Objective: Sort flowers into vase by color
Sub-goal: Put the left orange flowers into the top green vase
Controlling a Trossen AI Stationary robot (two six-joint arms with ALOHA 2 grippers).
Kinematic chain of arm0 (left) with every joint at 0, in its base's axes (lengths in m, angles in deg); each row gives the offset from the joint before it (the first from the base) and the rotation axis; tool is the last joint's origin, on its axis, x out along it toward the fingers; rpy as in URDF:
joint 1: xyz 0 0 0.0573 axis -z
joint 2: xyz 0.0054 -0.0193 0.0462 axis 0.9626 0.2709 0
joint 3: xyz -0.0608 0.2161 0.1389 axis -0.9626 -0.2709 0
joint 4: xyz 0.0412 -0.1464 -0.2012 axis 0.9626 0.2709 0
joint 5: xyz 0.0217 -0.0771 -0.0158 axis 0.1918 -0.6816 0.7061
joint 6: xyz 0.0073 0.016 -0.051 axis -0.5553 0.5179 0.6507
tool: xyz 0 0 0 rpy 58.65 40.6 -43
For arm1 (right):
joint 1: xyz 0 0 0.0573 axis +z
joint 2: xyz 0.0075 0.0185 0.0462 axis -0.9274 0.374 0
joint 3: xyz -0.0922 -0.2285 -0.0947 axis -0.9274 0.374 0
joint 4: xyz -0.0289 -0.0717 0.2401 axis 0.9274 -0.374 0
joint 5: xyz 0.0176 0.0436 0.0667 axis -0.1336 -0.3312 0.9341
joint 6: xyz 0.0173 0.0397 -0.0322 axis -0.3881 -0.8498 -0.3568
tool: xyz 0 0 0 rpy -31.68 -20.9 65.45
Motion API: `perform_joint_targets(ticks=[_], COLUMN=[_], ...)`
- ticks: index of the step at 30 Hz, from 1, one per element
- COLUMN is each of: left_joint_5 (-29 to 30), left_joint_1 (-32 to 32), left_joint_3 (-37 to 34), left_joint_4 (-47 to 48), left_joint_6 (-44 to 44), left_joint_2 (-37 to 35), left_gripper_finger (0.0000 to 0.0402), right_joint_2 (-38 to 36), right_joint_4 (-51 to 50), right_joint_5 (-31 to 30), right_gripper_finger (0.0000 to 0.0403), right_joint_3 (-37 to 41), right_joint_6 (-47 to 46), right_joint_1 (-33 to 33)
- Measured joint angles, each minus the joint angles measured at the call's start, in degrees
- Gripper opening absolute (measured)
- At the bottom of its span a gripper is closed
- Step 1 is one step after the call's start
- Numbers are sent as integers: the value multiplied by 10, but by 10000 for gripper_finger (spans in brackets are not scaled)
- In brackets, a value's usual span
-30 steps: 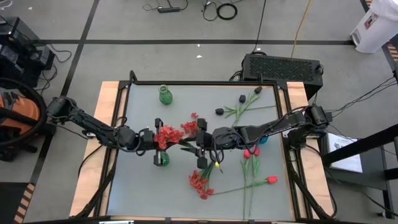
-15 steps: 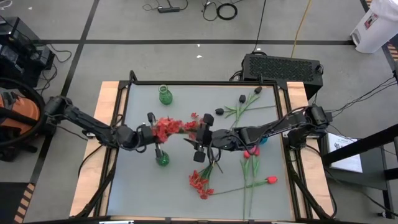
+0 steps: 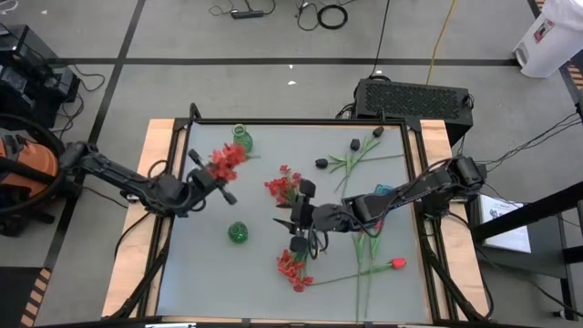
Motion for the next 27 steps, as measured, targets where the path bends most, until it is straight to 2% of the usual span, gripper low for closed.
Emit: perform_joint_targets(ticks=[11, 19, 23, 27], left_joint_5=[3, -2, -25, -32], left_joint_1=[-114, -183, -205, -217], left_joint_3=[0, 6, 17, 51], left_joint_4=[0, 3, 4, 68], left_joint_6=[-25, -21, -19, -4], left_joint_2=[-52, -56, -56, -53], left_gripper_finger=[15, 15, 15, 15], right_joint_2=[0, 0, 0, 0], right_joint_4=[-18, -24, -32, -33], right_joint_5=[0, 0, -1, -2], right_gripper_finger=[160, 160, 160, 160], right_joint_3=[0, 0, 0, 0], right_joint_6=[-24, -25, -35, -35], right_joint_1=[46, 60, 58, 58])
